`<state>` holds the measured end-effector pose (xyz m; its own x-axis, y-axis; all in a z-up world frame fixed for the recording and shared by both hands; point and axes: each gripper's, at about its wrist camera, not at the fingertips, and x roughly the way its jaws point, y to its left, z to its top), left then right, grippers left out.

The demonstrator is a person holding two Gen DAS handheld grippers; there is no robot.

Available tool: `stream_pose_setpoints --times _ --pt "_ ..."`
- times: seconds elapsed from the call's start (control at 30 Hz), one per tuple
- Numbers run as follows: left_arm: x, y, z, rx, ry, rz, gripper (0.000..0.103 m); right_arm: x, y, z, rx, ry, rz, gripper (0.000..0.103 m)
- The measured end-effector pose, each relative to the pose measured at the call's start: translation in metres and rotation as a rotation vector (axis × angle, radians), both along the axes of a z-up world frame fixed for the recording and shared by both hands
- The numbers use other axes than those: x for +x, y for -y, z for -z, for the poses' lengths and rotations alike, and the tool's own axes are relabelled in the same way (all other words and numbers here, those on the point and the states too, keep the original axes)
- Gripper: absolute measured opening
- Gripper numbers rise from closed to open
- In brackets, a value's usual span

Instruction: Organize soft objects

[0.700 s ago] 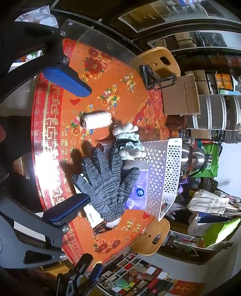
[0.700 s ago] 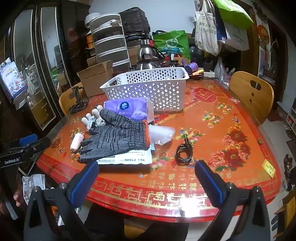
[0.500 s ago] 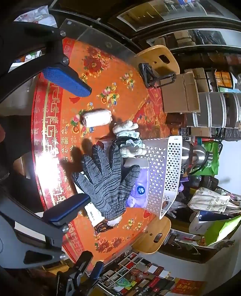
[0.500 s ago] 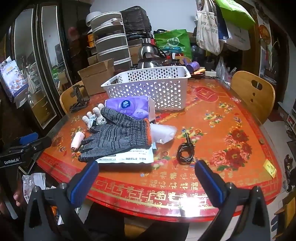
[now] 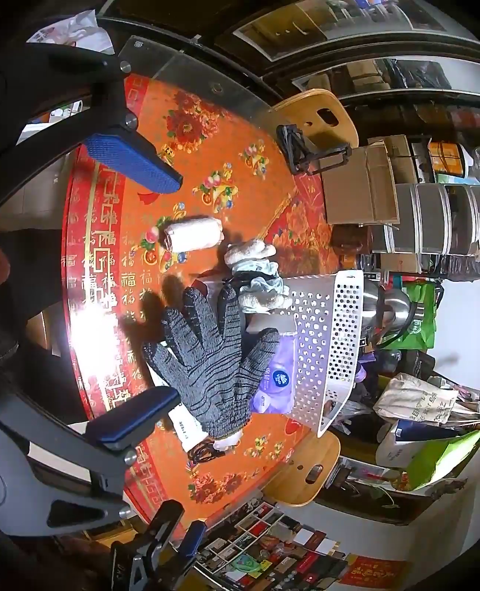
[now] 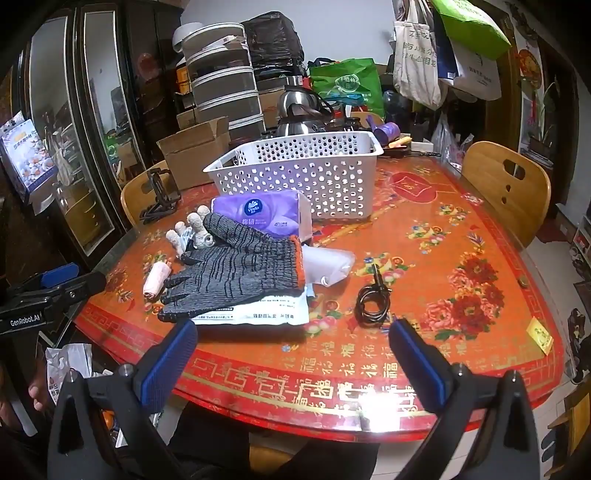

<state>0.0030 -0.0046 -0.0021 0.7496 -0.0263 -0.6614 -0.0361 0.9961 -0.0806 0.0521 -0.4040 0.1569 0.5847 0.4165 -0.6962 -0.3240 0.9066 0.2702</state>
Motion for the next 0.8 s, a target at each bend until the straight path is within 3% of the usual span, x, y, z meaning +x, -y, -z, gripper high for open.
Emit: stream_pose_setpoints --times 0.8 --pt "-0.0001 -0.003 -0.002 0.002 0.005 -0.003 0.103 -0.0007 -0.0025 -0.0004 -0.002 0.0 0.0 0.103"
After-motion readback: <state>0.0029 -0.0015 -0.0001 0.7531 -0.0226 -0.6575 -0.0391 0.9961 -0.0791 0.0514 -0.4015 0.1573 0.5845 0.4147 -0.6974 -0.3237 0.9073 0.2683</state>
